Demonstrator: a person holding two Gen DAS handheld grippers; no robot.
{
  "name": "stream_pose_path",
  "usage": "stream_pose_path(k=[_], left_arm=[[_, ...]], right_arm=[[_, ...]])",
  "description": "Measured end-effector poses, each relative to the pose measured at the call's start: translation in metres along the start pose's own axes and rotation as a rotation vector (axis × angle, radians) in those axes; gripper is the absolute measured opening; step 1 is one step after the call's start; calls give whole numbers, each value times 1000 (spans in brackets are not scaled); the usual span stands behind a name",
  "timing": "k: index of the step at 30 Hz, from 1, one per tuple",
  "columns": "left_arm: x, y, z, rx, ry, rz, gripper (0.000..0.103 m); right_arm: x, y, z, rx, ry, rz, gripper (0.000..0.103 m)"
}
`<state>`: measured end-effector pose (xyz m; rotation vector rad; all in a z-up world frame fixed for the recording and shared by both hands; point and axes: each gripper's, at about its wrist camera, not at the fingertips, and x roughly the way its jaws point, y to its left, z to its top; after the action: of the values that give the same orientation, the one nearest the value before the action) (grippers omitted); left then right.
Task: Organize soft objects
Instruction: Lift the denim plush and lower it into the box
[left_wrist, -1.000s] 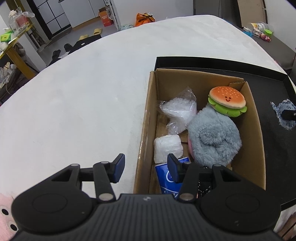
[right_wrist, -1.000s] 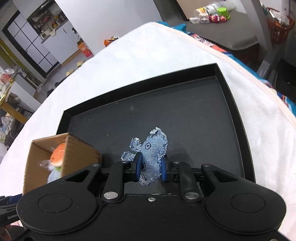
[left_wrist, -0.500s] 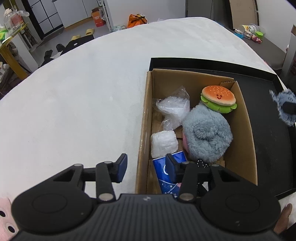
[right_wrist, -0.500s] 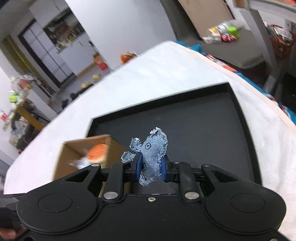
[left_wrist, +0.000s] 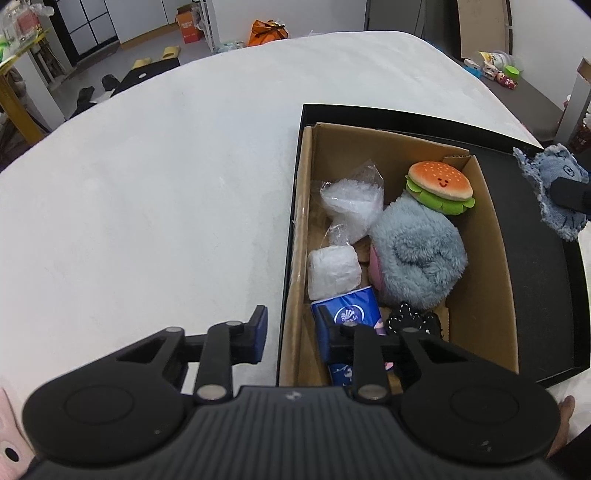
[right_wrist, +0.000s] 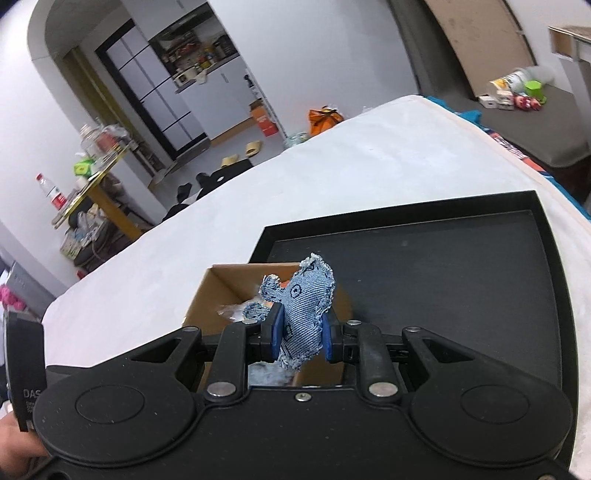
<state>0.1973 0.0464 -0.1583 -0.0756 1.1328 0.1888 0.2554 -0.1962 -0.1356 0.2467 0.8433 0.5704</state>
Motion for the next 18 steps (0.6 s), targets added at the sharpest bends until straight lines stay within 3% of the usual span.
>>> stream_pose_path(k=[13, 18], left_arm=[[5, 11, -11, 2, 8, -68, 9], [6, 14, -13, -3, -3, -85, 9]], right_arm=[[17, 29, -9, -96, 76, 35, 22], [20, 40, -17, -122, 114, 30, 22]])
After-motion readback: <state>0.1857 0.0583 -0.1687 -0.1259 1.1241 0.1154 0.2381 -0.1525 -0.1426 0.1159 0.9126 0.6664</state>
